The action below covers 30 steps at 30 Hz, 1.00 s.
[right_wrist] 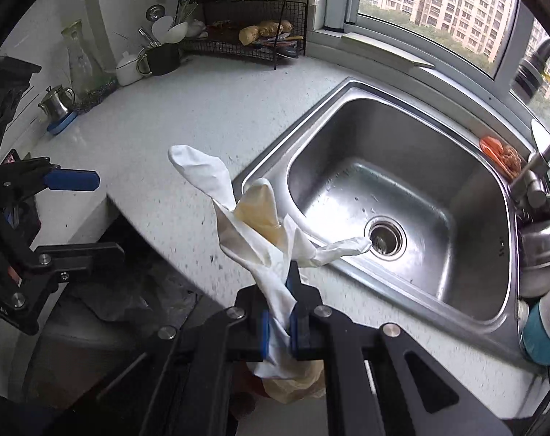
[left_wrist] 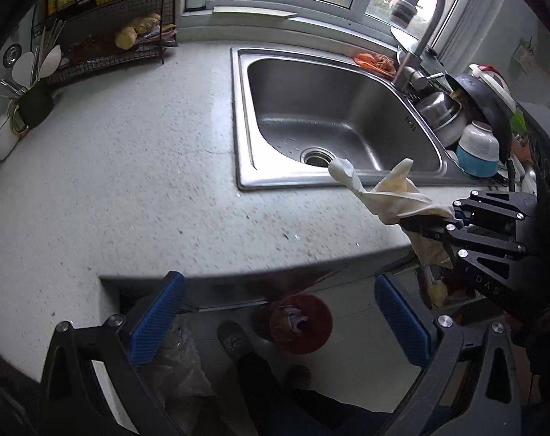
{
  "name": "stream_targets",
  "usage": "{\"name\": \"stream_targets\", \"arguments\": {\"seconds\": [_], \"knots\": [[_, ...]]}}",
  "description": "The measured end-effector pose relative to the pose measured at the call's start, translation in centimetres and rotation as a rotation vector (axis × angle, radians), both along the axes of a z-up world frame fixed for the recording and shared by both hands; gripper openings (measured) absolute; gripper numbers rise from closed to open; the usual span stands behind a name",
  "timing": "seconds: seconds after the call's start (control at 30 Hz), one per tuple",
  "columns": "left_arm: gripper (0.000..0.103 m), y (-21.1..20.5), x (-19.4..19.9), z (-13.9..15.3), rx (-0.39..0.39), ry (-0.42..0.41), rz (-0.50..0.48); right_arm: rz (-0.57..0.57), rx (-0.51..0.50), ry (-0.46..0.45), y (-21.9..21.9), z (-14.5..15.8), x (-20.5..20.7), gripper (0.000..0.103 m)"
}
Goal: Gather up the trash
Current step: 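Carry the white glove down over the red bin with the right tool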
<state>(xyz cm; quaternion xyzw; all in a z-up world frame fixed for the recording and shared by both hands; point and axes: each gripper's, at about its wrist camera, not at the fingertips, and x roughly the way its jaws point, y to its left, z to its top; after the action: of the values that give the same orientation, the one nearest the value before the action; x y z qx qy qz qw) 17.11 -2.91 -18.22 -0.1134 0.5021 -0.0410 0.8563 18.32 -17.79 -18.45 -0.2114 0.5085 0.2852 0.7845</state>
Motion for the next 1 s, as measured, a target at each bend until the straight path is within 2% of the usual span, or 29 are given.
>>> {"name": "stream_targets", "arguments": {"seconds": [0.27,0.43,0.53,0.7,1.0], "knots": [[0.103,-3.9,-2.8,-2.8,0.005,0.05,-0.064,-0.05,-0.01,0.056,-3.0,-2.3,-4.3,0.007],[0.103,-4.7,-3.1,-5.9,0.002,0.099,-0.09,-0.091,-0.02,0.099,-4.0,-4.4,-6.1,0.007],[0.103,-4.8,-3.3,-8.5,-0.02,0.12,-0.099,-0.1,-0.037,0.095,-3.9,-6.1,-6.9,0.007],[0.103,-5.2,-3.3,-13.6,-0.011,0.177,-0.095,-0.114,-0.067,0.136,-4.7,-11.1,-7.8,0.007],[0.103,-6.7,-1.9,-23.3,0.014,0.215,-0.092,-0.159,-0.108,0.193,-7.1,-20.7,-6.9,0.007]]}}
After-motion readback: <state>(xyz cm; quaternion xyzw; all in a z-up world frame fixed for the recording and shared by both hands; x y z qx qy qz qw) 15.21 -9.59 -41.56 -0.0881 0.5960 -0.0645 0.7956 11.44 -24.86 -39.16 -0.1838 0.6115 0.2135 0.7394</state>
